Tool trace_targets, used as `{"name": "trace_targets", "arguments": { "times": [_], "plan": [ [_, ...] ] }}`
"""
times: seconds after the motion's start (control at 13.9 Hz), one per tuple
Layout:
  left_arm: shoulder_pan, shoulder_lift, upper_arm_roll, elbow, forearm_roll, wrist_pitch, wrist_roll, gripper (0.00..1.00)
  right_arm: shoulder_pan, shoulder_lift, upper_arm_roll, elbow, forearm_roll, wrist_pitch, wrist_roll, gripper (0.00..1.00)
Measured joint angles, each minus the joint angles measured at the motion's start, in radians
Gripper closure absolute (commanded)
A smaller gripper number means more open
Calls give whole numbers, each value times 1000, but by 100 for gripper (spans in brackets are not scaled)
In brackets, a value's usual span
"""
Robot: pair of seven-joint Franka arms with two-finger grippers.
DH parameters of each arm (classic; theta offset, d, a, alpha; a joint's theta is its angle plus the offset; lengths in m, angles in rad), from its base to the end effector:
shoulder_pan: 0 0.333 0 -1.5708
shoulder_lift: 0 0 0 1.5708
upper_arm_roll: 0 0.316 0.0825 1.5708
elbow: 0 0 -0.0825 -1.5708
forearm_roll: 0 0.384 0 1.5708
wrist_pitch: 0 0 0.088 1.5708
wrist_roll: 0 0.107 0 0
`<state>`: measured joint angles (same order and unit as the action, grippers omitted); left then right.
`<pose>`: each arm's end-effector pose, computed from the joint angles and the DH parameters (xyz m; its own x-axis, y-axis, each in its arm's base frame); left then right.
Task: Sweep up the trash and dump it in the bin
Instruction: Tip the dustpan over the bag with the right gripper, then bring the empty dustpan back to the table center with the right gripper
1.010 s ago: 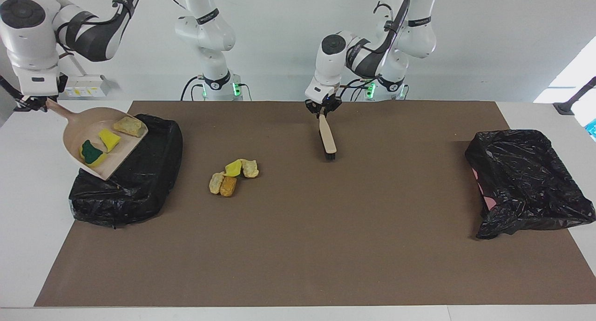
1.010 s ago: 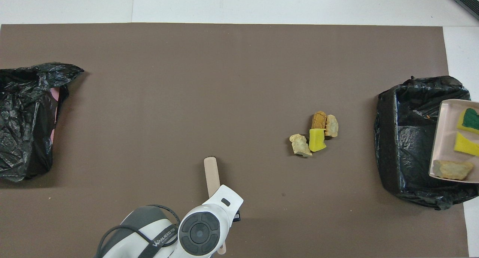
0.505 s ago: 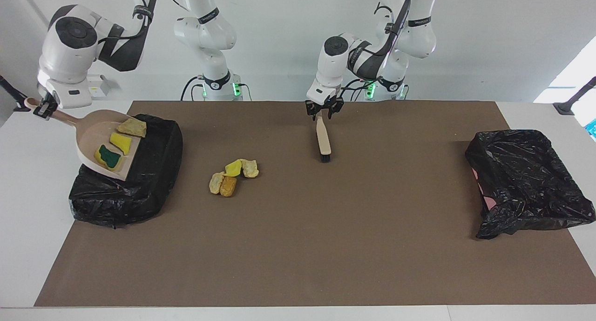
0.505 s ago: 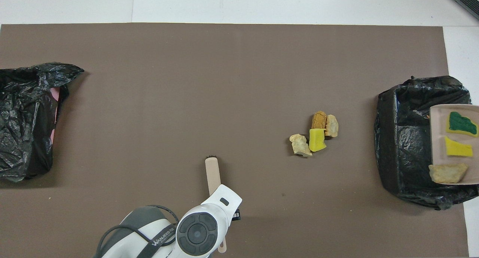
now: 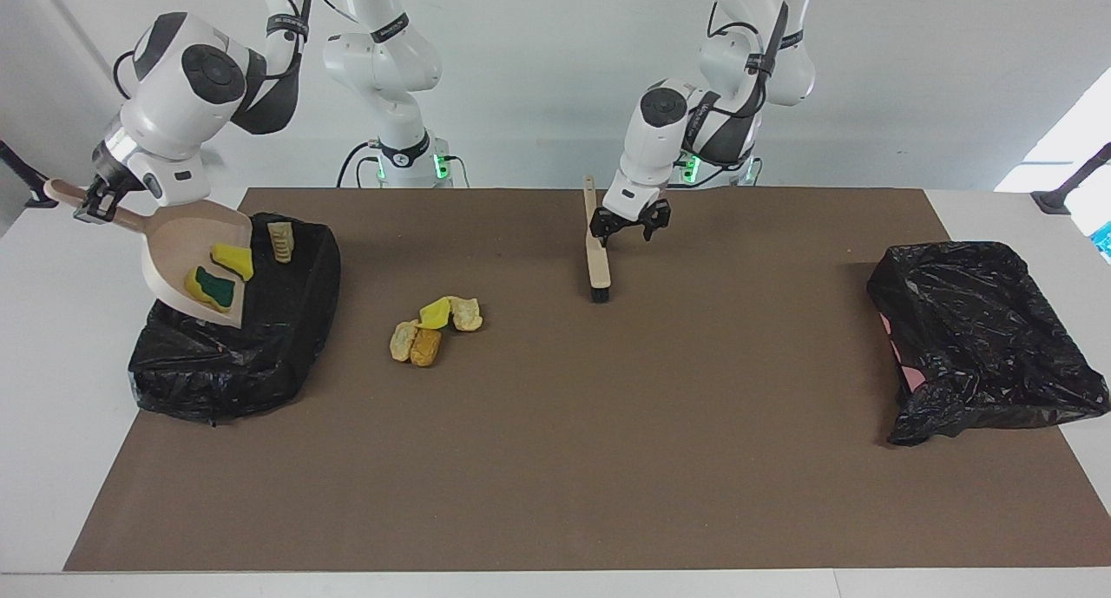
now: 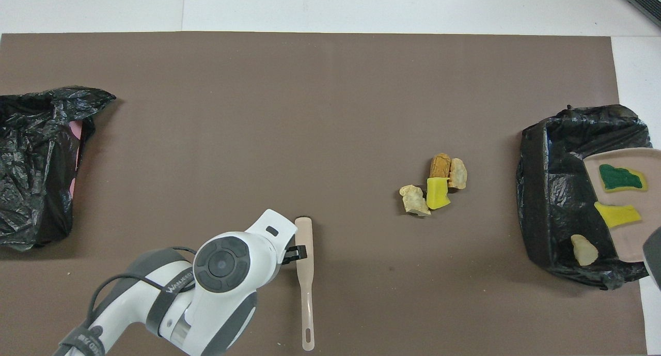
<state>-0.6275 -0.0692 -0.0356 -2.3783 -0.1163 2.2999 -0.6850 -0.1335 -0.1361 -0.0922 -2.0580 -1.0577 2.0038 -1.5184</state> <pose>0.3824 -0.3018 0.3488 0.9933 0.0978 -0.0623 0.1014 -0.9932 0.0567 0.5092 -0.1728 0.5310 -0.1292 0.5626 -0.8166 0.9898 0.1227 -0.0721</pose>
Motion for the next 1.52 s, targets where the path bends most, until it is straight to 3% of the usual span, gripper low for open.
{"name": "trace_targets", "arguments": {
  "times": [0.22, 0.43, 0.94, 1.3, 1.52],
  "plan": [
    [115, 36, 4, 32, 17, 0, 181, 0, 51, -14, 1, -22, -94, -1, 0, 100],
    [229, 82, 5, 92, 24, 1, 363, 0, 62, -79, 1, -108, -154, 6, 0, 100],
    [481, 144, 7, 242, 26, -25, 653, 0, 84, -191, 2, -135, -160, -50, 0, 100],
    [557, 155, 7, 431, 26, -233, 742, 0, 88, -265, 30, -44, 157, -178, 8, 100],
    [571, 155, 7, 537, 42, -388, 759, 0, 89, -262, 88, -24, 362, -231, 227, 100]
  ]
}}
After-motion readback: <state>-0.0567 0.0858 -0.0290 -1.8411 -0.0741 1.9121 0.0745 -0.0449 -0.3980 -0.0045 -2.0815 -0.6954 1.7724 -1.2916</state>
